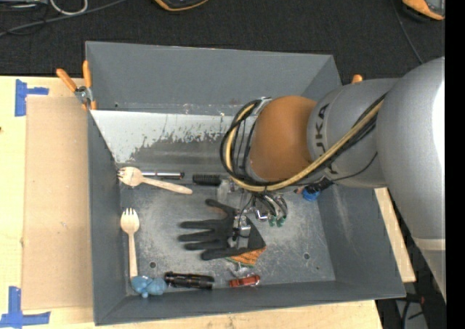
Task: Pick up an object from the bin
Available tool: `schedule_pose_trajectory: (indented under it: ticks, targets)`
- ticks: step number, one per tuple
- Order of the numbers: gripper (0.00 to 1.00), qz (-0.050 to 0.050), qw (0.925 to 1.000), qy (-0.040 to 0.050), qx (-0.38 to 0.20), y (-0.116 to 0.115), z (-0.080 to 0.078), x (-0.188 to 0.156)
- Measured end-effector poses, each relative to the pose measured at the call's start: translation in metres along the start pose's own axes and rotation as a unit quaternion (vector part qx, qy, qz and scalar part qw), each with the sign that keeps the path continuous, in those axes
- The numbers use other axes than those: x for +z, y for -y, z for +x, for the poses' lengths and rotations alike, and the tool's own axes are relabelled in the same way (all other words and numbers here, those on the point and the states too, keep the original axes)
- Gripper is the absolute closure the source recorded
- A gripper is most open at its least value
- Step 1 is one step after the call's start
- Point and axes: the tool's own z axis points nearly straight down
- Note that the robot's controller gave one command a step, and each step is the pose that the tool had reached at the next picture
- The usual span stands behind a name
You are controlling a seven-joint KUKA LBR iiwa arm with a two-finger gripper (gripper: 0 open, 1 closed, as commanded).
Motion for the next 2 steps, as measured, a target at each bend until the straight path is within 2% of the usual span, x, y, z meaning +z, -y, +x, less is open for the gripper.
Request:
schedule_pose_trajectory:
  ticks: [1, 2]
  targets:
    - [1.00, 0.000, 1.0000, 0.0008, 0.002, 0.0197, 0.0118, 0.0086]
    - [1.00, 0.000, 1.0000, 0.0008, 0.001, 0.0197, 0.0118, 0.0086]
